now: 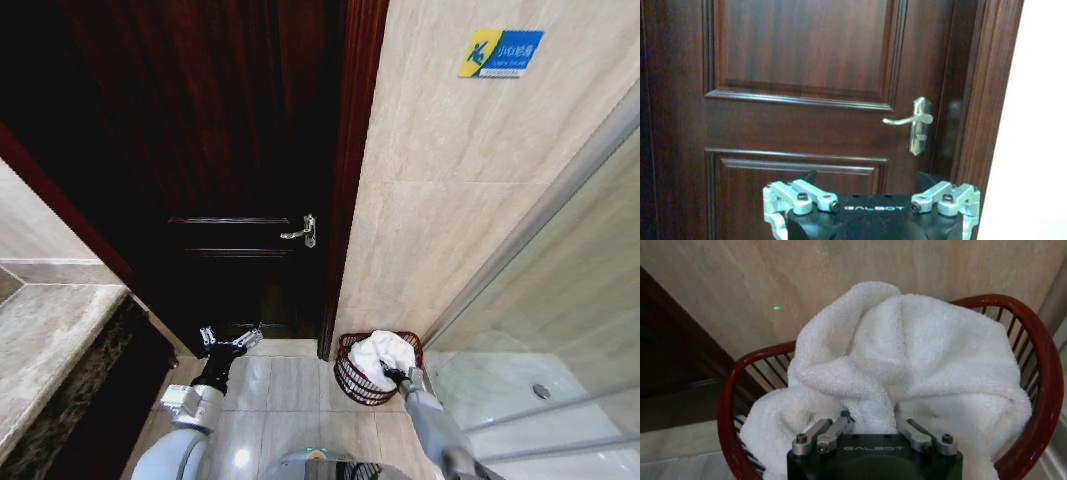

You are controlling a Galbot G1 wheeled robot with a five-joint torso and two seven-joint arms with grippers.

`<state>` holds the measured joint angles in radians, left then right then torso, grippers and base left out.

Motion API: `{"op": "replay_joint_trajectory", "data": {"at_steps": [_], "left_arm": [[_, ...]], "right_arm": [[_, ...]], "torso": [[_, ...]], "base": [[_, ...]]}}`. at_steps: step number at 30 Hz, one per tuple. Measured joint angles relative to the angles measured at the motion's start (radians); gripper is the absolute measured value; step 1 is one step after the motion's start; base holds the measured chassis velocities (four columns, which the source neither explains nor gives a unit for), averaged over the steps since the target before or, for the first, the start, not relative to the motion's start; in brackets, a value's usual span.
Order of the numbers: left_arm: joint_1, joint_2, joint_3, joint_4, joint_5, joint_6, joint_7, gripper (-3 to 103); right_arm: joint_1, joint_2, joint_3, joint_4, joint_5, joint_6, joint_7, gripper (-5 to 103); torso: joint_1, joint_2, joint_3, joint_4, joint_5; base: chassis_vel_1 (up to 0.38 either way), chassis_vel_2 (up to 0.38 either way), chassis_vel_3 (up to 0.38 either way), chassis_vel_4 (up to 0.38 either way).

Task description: Discard the used towel into the hamper.

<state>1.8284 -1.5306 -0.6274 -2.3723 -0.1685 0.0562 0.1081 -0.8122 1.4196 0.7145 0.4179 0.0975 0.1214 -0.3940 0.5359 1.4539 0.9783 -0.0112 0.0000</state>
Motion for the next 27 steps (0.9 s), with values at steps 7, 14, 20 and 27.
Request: {"op": "replay_joint_trajectory", "data": {"at_steps": [7, 14, 20, 27], "left_arm": [[0.0, 0.0, 0.0, 0.0, 0.0, 0.0, 0.0, 100], [0.0, 0.0, 0.0, 0.0, 0.0, 0.0, 0.0, 100], [0.0, 0.0, 0.0, 0.0, 0.0, 0.0, 0.0, 100], [0.0, 0.0, 0.0, 0.0, 0.0, 0.0, 0.0, 100]], "right_arm": [[-0.005, -0.002, 0.0, -0.003, 0.001, 0.003, 0.0, 20], [-0.015, -0.002, -0.002, -0.004, 0.001, 0.004, 0.007, 20], [-0.031, -0.008, -0.012, 0.005, -0.019, -0.018, 0.018, 20], [-0.05, -0.021, -0.002, -0.013, -0.095, -0.037, 0.014, 19]], "torso": [[0.0, 0.0, 0.0, -0.0001, 0.0001], [0.0, 0.0, 0.0, 0.0, 0.0004], [0.001, -0.001, 0.0, 0.0002, 0.0006], [-0.001, 0.0, 0.0, 0.0002, -0.0002]], "base": [[-0.019, 0.016, 0.017, -0.014], [-0.134, 0.127, 0.121, -0.138], [-0.11, 0.129, 0.118, -0.091], [0.008, -0.014, -0.023, 0.016]]}}
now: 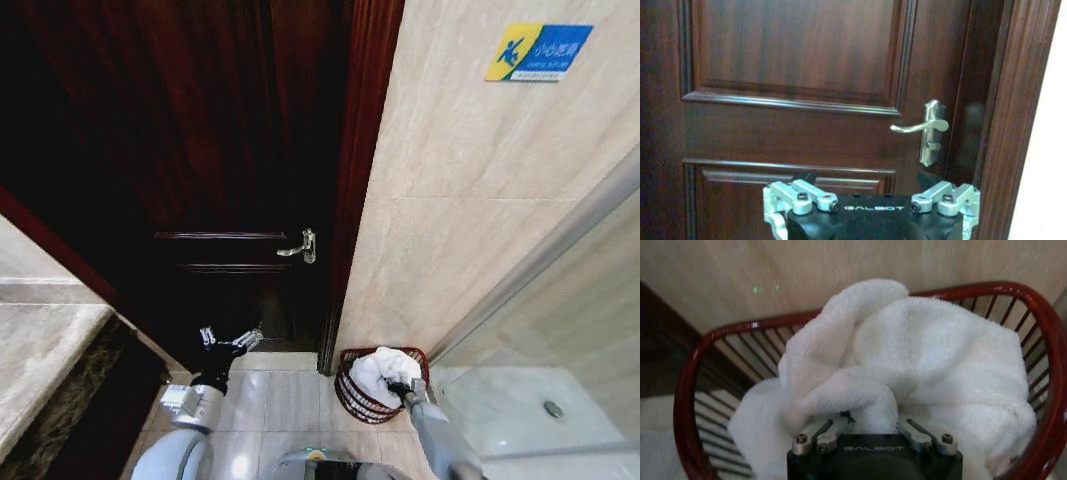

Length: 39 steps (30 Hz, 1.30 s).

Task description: Discard the used towel into the hamper.

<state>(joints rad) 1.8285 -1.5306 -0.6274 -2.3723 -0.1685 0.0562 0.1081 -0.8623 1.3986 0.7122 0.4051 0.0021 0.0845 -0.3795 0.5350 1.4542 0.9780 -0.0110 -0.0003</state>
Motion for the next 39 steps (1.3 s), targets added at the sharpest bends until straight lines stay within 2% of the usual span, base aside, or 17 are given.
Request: {"op": "replay_joint_trajectory", "data": {"at_steps": [8, 21, 23, 25, 29, 30, 31, 34, 35, 38, 39], "left_arm": [[0.0, 0.0, 0.0, 0.0, 0.0, 0.0, 0.0, 100], [0.0, 0.0, 0.0, 0.0, 0.0, 0.0, 0.0, 100], [0.0, 0.0, 0.0, 0.0, 0.0, 0.0, 0.0, 100], [0.0, 0.0, 0.0, 0.0, 0.0, 0.0, 0.0, 100], [0.0, 0.0, 0.0, 0.0, 0.0, 0.0, 0.0, 100], [0.0, 0.0, 0.0, 0.0, 0.0, 0.0, 0.0, 100], [0.0, 0.0, 0.0, 0.0, 0.0, 0.0, 0.0, 100], [0.0, 0.0, 0.0, 0.0, 0.0, 0.0, 0.0, 100], [0.0, 0.0, 0.0, 0.0, 0.0, 0.0, 0.0, 100], [0.0, 0.0, 0.0, 0.0, 0.0, 0.0, 0.0, 100], [0.0, 0.0, 0.0, 0.0, 0.0, 0.0, 0.0, 100]], "right_arm": [[0.071, 0.023, 0.022, -0.107, -0.135, 0.0, 0.027, 19], [0.136, 0.038, 0.022, -0.16, -0.164, -0.093, 0.063, 18], [0.122, 0.034, 0.012, -0.128, -0.158, -0.098, 0.062, 27], [0.112, 0.031, 0.005, -0.107, -0.155, -0.099, 0.06, 27], [0.064, 0.016, -0.027, -0.012, -0.127, -0.099, 0.065, 49], [0.064, 0.016, -0.027, -0.012, -0.127, -0.099, 0.065, 49], [0.048, 0.01, -0.046, 0.021, -0.11, -0.101, 0.065, 49], [-0.028, -0.012, -0.12, 0.17, -0.032, -0.11, 0.066, 65], [-0.028, -0.012, -0.12, 0.17, -0.032, -0.11, 0.066, 65], [-0.084, -0.028, -0.155, 0.28, 0.01, -0.107, 0.067, 82], [-0.084, -0.028, -0.155, 0.28, 0.01, -0.107, 0.067, 82]], "torso": [[0.001, 0.0, 0.0, -0.0003, 0.0001], [0.001, 0.0, 0.0, -0.0002, 0.0004], [0.001, 0.0, 0.0, 0.0, 0.0006], [0.001, 0.0, 0.0, -0.0001, 0.0007], [0.001, 0.0, 0.0, -0.0002, 0.0007], [0.001, 0.0, 0.0, -0.0002, 0.0007], [0.001, 0.0, 0.0, -0.0002, 0.0006], [0.001, 0.0, 0.0, -0.0006, 0.0003], [0.001, 0.0, 0.0, -0.0006, 0.0003], [0.001, 0.0, 0.0, -0.0002, 0.0005], [0.001, 0.0, 0.0, -0.0002, 0.0005]], "base": [[0.008, -0.007, -0.008, 0.013], [0.0, 0.0, 0.0, 0.0], [0.0, 0.0, 0.0, 0.0], [0.0, 0.0, 0.0, 0.0], [0.0, 0.0, 0.0, 0.0], [0.0, 0.0, 0.0, 0.0], [0.0, 0.0, 0.0, 0.0], [0.0, 0.0, 0.0, 0.0], [0.0, 0.0, 0.0, 0.0], [0.0, 0.0, 0.0, 0.0], [0.0, 0.0, 0.0, 0.0]]}}
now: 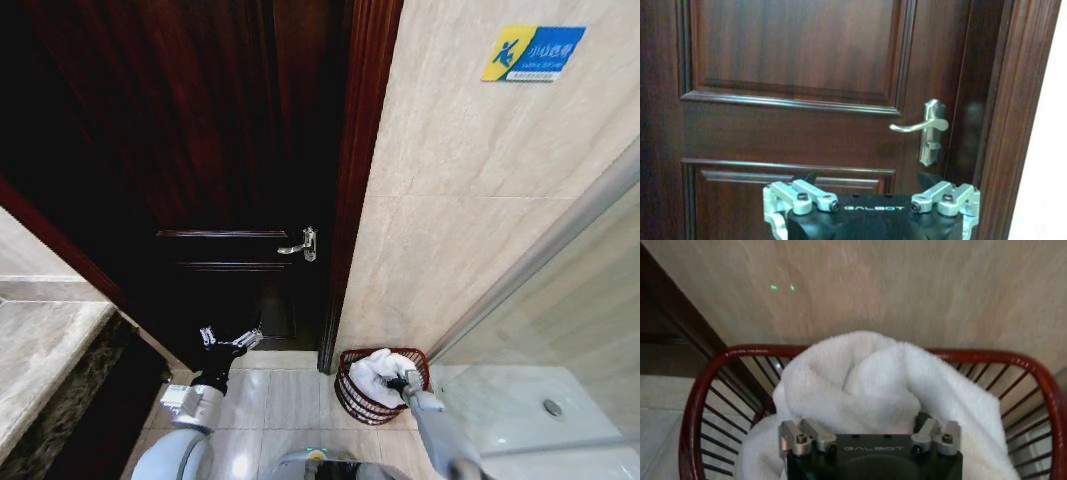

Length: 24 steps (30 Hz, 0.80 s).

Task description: Discard the used towel into the hamper.

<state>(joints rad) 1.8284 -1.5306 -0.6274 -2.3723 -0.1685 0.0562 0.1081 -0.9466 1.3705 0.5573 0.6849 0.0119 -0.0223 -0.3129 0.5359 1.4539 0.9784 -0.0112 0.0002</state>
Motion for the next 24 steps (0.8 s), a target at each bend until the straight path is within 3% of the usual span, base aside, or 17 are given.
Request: {"op": "replay_joint_trajectory", "data": {"at_steps": [7, 15, 24], "left_arm": [[0.0, 0.0, 0.0, 0.0, 0.0, 0.0, 0.0, 100], [0.0, 0.0, 0.0, 0.0, 0.0, 0.0, 0.0, 100], [0.0, 0.0, 0.0, 0.0, 0.0, 0.0, 0.0, 100]], "right_arm": [[-0.081, -0.045, 0.001, 0.114, 0.049, 0.015, 0.001, 100], [-0.219, -0.087, 0.01, 0.308, 0.073, 0.057, 0.002, 100], [-0.14, -0.058, 0.027, 0.169, 0.041, 0.059, 0.005, 100]], "torso": [[0.0, 0.0, 0.0, -0.0001, -0.0003], [0.0, 0.0, 0.0, -0.0003, -0.0003], [0.0, 0.0, 0.0, 0.0002, -0.0002]], "base": [[0.0, 0.0, 0.0, 0.0], [0.0, 0.0, 0.0, 0.0], [0.0, 0.0, 0.0, 0.0]]}}
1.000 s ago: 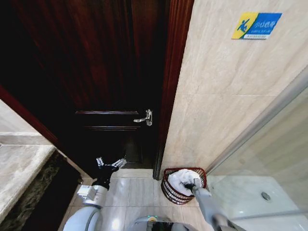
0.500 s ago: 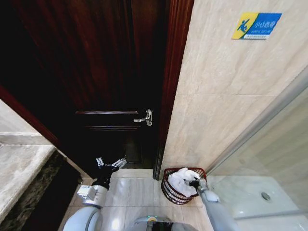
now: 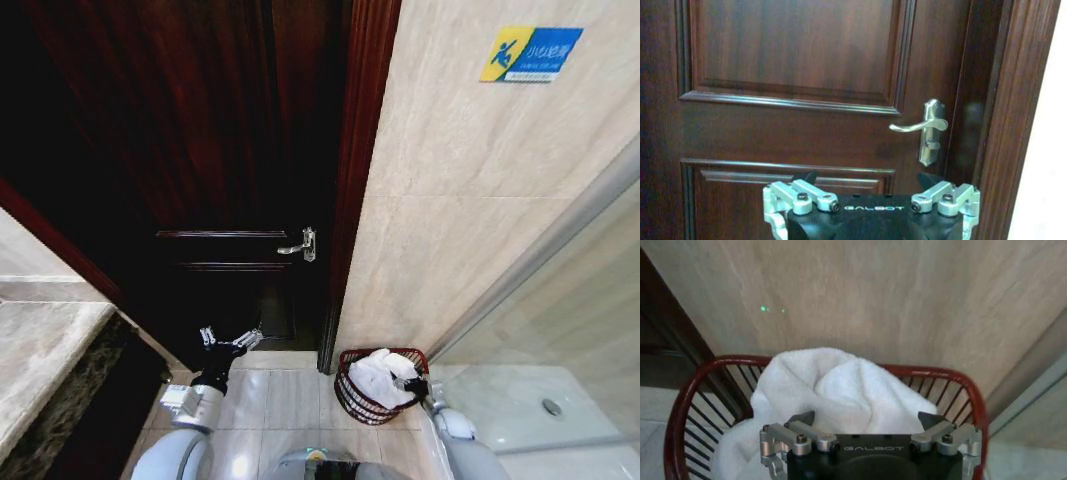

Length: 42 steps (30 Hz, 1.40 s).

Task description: Discard the used towel into the hamper.

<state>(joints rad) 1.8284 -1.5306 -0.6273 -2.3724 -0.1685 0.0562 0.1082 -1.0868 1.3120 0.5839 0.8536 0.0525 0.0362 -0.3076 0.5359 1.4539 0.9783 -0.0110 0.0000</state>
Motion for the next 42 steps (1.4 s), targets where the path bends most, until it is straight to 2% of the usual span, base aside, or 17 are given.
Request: {"op": "replay_joint_trajectory", "data": {"at_steps": [3, 6, 9, 18, 24, 30, 32, 33, 34, 36, 37, 39, 42], "left_arm": [[0.0, 0.0, 0.0, 0.0, 0.0, 0.0, 0.0, 100], [0.0, 0.0, 0.0, 0.0, 0.0, 0.0, 0.0, 100], [0.0, 0.0, 0.0, 0.0, 0.0, 0.0, 0.0, 100], [0.0, 0.0, 0.0, 0.0, 0.0, 0.0, 0.0, 100], [0.0, 0.0, 0.0, 0.0, 0.0, 0.0, 0.0, 100], [0.0, 0.0, 0.0, 0.0, 0.0, 0.0, 0.0, 100], [0.0, 0.0, 0.0, 0.0, 0.0, 0.0, 0.0, 100], [0.0, 0.0, 0.0, 0.0, 0.0, 0.0, 0.0, 100], [0.0, 0.0, 0.0, 0.0, 0.0, 0.0, 0.0, 100], [0.0, 0.0, 0.0, 0.0, 0.0, 0.0, 0.0, 100], [0.0, 0.0, 0.0, 0.0, 0.0, 0.0, 0.0, 100], [0.0, 0.0, 0.0, 0.0, 0.0, 0.0, 0.0, 100], [0.0, 0.0, 0.0, 0.0, 0.0, 0.0, 0.0, 100]], "right_arm": [[0.044, 0.017, 0.005, -0.079, -0.045, 0.003, 0.002, 100], [0.121, 0.039, 0.025, -0.232, -0.111, 0.021, 0.002, 100], [0.176, 0.054, 0.038, -0.335, -0.133, 0.033, 0.002, 100], [0.302, 0.104, 0.062, -0.505, -0.164, 0.034, 0.008, 100], [0.333, 0.115, 0.08, -0.558, -0.149, 0.012, 0.018, 100], [0.247, 0.092, 0.043, -0.419, -0.094, 0.011, 0.004, 100], [0.18, 0.074, 0.035, -0.297, -0.09, 0.064, -0.018, 100], [0.18, 0.074, 0.035, -0.297, -0.09, 0.064, -0.018, 100], [0.139, 0.066, 0.035, -0.21, -0.09, 0.085, -0.031, 100], [0.061, 0.048, 0.026, -0.035, -0.058, 0.066, -0.033, 100], [0.061, 0.048, 0.026, -0.035, -0.058, 0.066, -0.033, 100], [-0.011, 0.033, 0.029, 0.119, -0.036, 0.05, -0.035, 100], [-0.07, 0.017, 0.038, 0.215, -0.012, 0.036, -0.032, 100]], "torso": [[0.0, 0.0, 0.0, 0.0001, 0.0001], [0.0, 0.0, 0.0, -0.0001, -0.0002], [0.0, 0.0, 0.0, -0.0004, -0.0002], [0.0, 0.0, 0.0, -0.0003, -0.0002], [0.0, 0.0, 0.0, 0.0, -0.0001], [0.0, 0.0, 0.0, -0.0002, 0.0004], [0.0, 0.0, 0.0, -0.0002, 0.0005], [0.0, 0.0, 0.0, -0.0002, 0.0005], [0.0, 0.0, 0.0, -0.0003, 0.0003], [0.0, 0.0, 0.0, -0.0002, -0.0002], [0.0, 0.0, 0.0, -0.0002, -0.0002], [0.0, 0.0, 0.0, -0.0002, 0.0004], [0.0, 0.0, 0.0, 0.0, -0.0004]], "base": [[0.0, 0.0, 0.0, 0.0], [0.0, 0.0, 0.0, 0.0], [0.0, 0.0, 0.0, 0.0], [0.0, 0.0, 0.0, 0.0], [0.0, 0.0, 0.0, 0.0], [0.0, 0.0, 0.0, 0.0], [0.0, 0.0, 0.0, 0.0], [0.0, 0.0, 0.0, 0.0], [0.0, 0.0, 0.0, 0.0], [0.0, 0.0, 0.0, 0.0], [0.0, 0.0, 0.0, 0.0], [0.0, 0.0, 0.0, 0.0], [0.0, 0.0, 0.0, 0.0]]}}
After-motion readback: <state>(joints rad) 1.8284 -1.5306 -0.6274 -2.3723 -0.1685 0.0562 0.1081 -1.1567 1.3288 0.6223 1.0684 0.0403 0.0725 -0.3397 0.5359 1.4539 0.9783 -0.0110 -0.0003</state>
